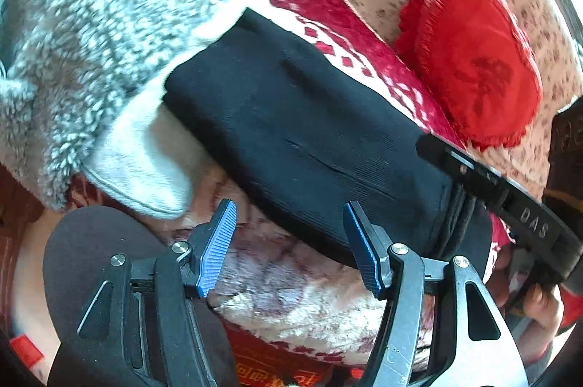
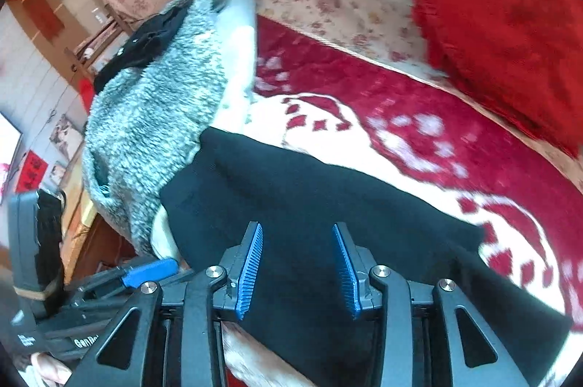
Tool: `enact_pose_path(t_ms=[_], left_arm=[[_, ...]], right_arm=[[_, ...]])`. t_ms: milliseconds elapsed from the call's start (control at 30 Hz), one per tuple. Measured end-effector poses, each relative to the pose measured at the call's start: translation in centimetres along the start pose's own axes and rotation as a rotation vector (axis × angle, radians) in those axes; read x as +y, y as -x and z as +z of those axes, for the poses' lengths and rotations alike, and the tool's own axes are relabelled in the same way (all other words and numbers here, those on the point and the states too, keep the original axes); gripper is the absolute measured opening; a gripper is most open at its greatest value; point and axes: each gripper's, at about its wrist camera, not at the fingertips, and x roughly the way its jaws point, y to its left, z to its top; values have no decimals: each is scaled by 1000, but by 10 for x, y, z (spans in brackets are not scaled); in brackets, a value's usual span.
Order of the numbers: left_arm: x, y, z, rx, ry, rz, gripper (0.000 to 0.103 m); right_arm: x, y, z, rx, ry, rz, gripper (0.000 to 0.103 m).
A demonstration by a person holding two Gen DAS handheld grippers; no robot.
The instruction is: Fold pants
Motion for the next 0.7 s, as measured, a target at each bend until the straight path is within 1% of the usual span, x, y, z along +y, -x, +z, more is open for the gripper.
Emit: enact_pose_path(t_ms=[100, 300, 533, 600, 667, 700], left_arm=[[11, -3, 3, 8, 43, -12, 61], [28, -12, 10, 13, 98, -8, 61], [32, -27, 22, 22, 120, -20, 61], [31, -31, 24, 22, 117, -22, 63], [27, -35, 27, 23, 119, -33, 70], [26, -36, 28, 22, 120, -34, 71]], right_arm=[[10, -15, 16, 20, 27, 17, 41], [30, -53, 47, 55, 85, 66, 46], [52, -95, 72, 71, 216, 21, 47], [58, -109, 78, 92, 265, 30, 47], [62, -120, 81, 123, 291, 49, 48], [63, -124, 81, 133, 298, 53, 48]])
